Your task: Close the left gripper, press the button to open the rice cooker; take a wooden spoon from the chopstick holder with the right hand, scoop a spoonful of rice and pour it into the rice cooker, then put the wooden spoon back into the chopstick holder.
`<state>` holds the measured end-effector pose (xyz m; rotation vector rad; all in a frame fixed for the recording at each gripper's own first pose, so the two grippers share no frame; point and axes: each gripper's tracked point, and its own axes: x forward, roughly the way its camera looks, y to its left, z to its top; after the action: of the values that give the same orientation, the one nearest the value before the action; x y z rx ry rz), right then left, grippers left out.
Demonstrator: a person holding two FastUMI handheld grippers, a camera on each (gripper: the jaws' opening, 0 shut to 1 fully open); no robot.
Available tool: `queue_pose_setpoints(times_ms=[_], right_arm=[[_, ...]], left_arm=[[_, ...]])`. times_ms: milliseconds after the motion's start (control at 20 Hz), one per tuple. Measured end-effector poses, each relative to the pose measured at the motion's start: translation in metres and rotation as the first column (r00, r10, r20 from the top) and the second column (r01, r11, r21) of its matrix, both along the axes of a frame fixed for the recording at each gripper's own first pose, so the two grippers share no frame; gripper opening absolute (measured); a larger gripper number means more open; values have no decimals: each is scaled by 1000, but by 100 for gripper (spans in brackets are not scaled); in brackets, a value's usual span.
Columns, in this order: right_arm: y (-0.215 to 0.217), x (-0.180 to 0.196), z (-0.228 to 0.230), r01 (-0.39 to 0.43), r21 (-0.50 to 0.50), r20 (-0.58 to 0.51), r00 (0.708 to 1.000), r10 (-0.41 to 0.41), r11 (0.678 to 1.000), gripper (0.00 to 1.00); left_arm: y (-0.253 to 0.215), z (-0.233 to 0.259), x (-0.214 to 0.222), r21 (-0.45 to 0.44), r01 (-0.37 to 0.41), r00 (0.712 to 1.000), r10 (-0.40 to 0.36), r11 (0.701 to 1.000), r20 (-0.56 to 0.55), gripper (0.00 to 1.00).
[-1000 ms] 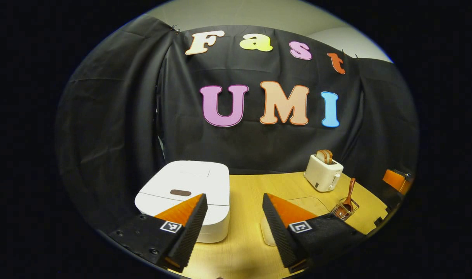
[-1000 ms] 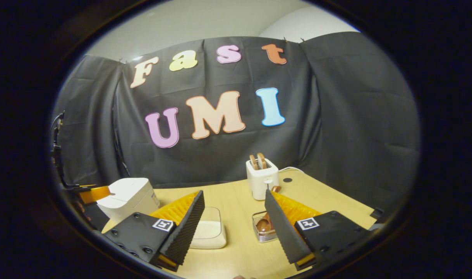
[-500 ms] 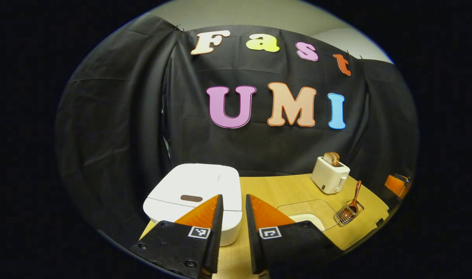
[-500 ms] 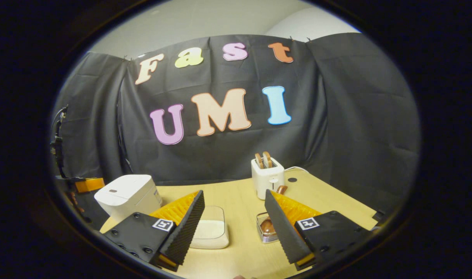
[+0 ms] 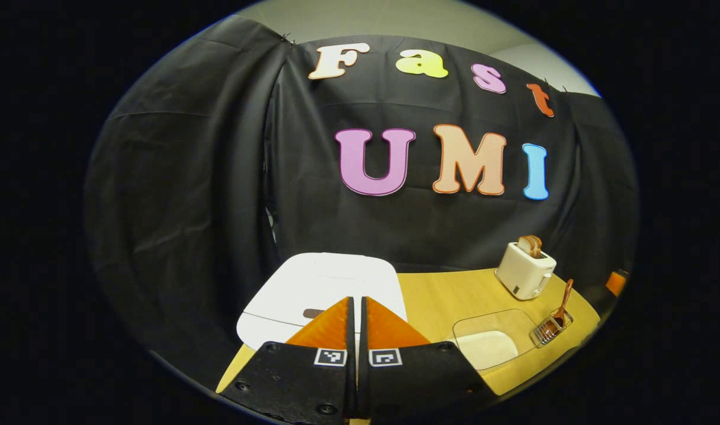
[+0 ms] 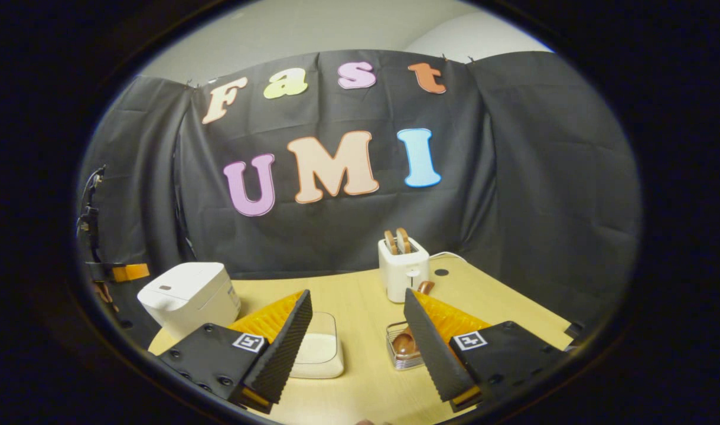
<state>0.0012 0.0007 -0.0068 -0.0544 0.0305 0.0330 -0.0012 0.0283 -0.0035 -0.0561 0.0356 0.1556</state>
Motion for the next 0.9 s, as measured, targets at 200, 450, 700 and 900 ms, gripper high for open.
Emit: queue_pose_setpoints(times_ms=[200, 450, 700, 900], right_arm=[[-4, -2, -3, 26, -5, -18, 999, -26, 1000, 99], [-4, -1, -2, 39, -6, -16, 999, -39, 999, 99], [-4, -1, -5, 41, -18, -33, 999, -42, 999, 99], [-2, -2, -5, 29, -22, -43, 999, -30, 999, 99]], left_arm=[[5, -1, 4, -5, -17, 1000, 17, 1000, -4, 0], [2, -10, 0, -27, 4, 999, -6, 1000, -51, 0], [0, -20, -4, -57, 5, 995, -11, 998, -99, 0], [-6, -22, -10, -86, 8, 993, -18, 996, -121, 0]])
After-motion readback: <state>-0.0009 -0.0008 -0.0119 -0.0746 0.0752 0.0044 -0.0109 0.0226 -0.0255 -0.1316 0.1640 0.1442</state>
